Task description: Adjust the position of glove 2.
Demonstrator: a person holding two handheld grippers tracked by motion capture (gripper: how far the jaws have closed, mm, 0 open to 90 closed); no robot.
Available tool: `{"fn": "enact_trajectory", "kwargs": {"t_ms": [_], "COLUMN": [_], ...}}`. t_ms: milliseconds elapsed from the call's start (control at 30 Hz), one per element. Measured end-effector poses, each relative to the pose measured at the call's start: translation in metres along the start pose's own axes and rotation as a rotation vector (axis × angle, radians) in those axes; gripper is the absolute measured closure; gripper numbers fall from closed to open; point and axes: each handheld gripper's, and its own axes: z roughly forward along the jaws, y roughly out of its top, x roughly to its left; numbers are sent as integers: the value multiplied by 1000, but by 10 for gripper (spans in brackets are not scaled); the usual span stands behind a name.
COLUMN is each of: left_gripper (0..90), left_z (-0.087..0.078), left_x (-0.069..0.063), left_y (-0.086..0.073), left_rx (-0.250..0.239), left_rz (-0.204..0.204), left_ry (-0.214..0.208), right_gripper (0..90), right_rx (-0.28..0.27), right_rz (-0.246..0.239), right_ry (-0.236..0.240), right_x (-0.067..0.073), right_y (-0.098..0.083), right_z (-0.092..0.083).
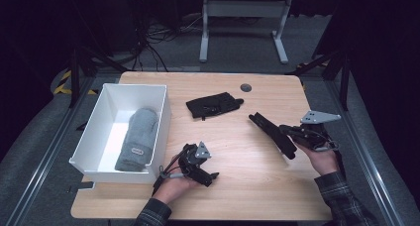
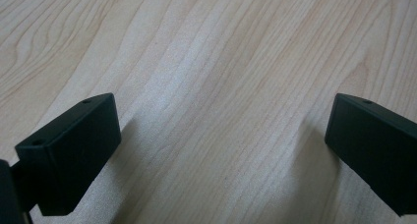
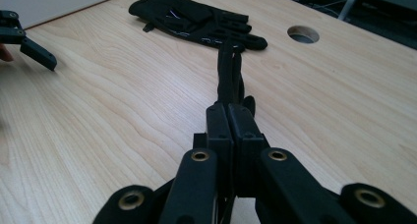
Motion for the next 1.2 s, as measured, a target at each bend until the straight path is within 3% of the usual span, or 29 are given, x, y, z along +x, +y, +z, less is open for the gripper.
{"fn": "enact_trajectory", "kwargs": {"t_ms": [333, 533, 600, 667, 767, 900, 1067, 1200], "left_gripper": [7, 7, 7, 7, 7, 7, 7, 7], "left_z": [0, 0, 0, 0, 0, 0, 0, 0], "left_x": [0, 0, 0, 0, 0, 0, 0, 0], "left_y": [0, 0, 0, 0, 0, 0, 0, 0], "left_rx": [0, 1, 0, 0, 0, 0, 0, 0], "left_rz": [0, 1, 0, 1, 0, 1, 1, 2], "left_ry": [-1, -1, -1, 0, -1, 0, 0, 0], "right_gripper": [892, 873, 841, 750, 731, 844, 900, 900], "right_rx": [24, 101, 128, 150, 139, 123, 173, 240], "right_rz": [64, 72, 75, 82, 90, 58, 38, 11], "right_ry": [-90, -154, -171, -191, -199, -134, -32, 6], "right_x": [-29, -46, -52, -56, -58, -51, -42, -35], "right_y": [-17, -32, -38, -42, -43, -39, -43, -49], "right_z": [2, 9, 13, 14, 11, 11, 19, 28]}}
